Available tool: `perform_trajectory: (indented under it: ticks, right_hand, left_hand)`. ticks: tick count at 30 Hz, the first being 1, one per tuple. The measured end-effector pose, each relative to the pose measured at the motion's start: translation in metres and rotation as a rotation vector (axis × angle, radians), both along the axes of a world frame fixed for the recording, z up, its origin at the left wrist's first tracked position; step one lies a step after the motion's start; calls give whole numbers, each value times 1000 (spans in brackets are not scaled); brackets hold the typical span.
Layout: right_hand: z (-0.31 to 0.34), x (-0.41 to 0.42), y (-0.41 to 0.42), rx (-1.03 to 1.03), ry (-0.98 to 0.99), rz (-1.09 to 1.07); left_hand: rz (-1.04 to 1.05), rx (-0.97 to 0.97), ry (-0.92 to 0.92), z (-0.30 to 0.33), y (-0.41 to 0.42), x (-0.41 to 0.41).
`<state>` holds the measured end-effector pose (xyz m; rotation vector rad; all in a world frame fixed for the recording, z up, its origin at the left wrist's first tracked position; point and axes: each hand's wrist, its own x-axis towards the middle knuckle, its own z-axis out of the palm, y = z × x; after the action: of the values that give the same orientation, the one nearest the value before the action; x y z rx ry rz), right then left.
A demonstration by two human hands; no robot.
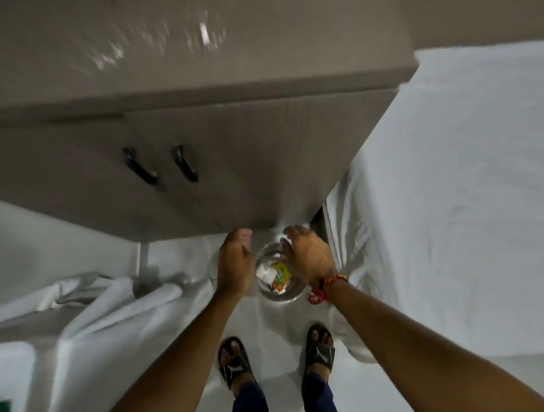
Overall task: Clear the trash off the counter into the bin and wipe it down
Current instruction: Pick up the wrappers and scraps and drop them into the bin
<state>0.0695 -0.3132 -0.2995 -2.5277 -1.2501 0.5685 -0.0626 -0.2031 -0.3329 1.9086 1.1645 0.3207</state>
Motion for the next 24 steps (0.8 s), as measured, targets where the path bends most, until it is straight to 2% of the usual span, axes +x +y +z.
perform_trajectory:
  ticks: [3,7,12,16,19,22,24]
  right_hand:
    - [81,5,27,150,-113,48]
    - [189,10,61,368,-158,135]
    - [279,22,109,559,-154,144]
    - [308,43,152,497,-148,-44]
    - [310,48,175,404,-136,-154]
    - [299,50,189,295,-152,-171]
    - [289,50,196,260,-160,-162]
  left_hand:
    - [-57,183,-96,78,24,8]
    - [-103,448,-183,185,58,15]
    - [-86,614,-239,280,112,21]
    - [10,675,-106,324,174,32]
    - [36,589,51,336,220,42]
    - [-50,630,228,334,251,56]
    - [-133,638,273,329,264,64]
